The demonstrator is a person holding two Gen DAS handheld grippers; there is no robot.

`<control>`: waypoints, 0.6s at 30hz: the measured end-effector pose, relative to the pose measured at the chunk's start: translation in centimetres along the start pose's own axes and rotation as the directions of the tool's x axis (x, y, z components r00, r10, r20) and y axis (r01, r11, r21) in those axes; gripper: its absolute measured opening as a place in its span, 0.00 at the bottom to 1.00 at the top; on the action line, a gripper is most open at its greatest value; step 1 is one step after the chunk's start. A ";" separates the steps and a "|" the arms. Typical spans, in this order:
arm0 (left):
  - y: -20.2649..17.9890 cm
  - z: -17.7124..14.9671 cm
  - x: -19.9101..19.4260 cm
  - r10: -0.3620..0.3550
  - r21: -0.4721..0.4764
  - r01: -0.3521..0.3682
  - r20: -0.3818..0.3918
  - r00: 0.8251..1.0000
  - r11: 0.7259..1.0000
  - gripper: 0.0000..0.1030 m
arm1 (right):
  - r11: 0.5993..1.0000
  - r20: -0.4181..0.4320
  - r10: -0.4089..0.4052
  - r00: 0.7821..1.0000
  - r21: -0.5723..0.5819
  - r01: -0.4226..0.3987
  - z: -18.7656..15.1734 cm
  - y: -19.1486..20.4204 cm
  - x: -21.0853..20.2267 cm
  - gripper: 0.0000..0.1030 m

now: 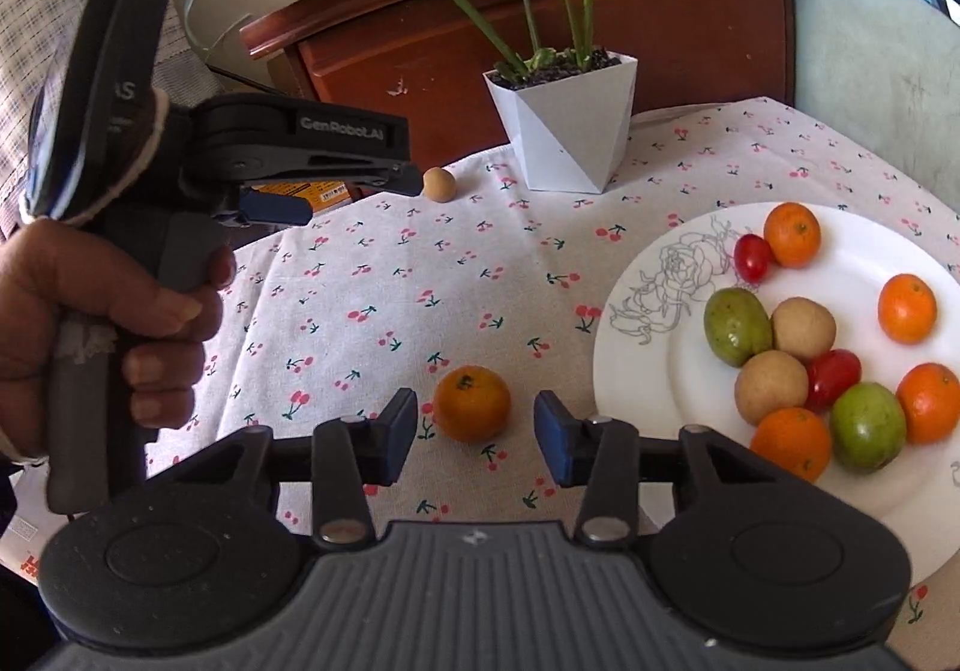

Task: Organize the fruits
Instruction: 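Grasp the small brown fruit with the left tool while the right tool grasps the tangerine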

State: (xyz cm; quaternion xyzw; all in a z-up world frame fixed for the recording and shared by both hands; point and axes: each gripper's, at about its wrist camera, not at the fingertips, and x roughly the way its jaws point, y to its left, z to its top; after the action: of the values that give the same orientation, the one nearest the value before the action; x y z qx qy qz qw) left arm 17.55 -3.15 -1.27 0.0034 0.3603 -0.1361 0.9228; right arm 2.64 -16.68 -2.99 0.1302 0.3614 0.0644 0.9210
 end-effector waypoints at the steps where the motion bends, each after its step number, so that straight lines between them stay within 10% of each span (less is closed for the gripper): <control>1: 0.0 0.0 0.4 -0.002 0.009 0.002 0.005 1.000 1.000 0.78 | 1.000 -0.001 -0.001 1.000 0.003 0.001 0.0 0.0 0.1 0.39; 18: 0.3 0.8 6.2 -0.012 0.074 0.009 0.033 0.999 0.997 0.68 | 1.000 -0.014 0.007 1.000 0.026 -0.006 0.2 0.0 1.0 0.31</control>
State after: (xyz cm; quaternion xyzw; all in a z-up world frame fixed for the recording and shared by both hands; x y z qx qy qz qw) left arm 22.51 -4.51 -4.88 0.0335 0.3397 -0.1542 0.9272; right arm 3.49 -16.55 -3.49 0.1430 0.3683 0.0635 0.9164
